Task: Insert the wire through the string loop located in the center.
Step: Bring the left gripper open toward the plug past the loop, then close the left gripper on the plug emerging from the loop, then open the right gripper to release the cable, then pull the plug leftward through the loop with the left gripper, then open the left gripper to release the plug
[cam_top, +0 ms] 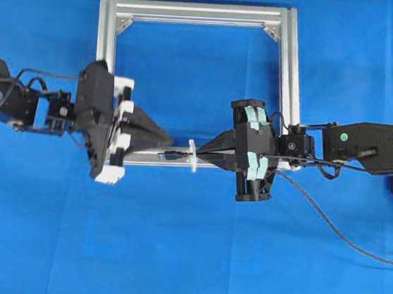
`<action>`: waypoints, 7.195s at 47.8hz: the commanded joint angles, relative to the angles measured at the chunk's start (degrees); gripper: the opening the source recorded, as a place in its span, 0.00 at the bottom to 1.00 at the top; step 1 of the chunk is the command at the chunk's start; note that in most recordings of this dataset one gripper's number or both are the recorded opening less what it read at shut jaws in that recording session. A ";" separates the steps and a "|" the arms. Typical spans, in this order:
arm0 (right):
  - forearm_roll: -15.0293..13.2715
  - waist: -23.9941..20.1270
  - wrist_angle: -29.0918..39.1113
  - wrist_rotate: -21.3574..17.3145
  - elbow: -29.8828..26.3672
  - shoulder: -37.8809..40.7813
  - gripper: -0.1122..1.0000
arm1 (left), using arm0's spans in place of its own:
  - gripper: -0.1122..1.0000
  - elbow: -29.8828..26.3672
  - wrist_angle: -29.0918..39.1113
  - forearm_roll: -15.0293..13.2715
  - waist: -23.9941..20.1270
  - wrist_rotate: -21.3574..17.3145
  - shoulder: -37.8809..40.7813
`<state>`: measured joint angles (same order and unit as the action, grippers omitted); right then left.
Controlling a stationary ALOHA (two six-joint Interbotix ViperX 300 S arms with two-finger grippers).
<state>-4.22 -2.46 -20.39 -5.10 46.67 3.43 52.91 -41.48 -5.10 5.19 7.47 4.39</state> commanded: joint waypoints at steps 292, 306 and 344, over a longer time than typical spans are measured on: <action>-0.18 0.00 1.32 0.18 -1.85 -0.70 0.98 | 0.18 24.52 7.21 0.18 3.96 3.25 -23.82; -0.09 0.00 1.32 0.09 -1.85 -0.70 0.98 | 0.18 22.76 11.43 0.18 3.96 2.46 -22.68; -0.18 0.00 2.55 0.09 -1.85 -1.32 0.98 | 0.90 22.24 16.61 0.18 2.64 2.02 -22.24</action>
<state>-4.39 -2.46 -17.75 -4.92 45.88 3.52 75.94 -24.70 -5.10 8.17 9.49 -17.67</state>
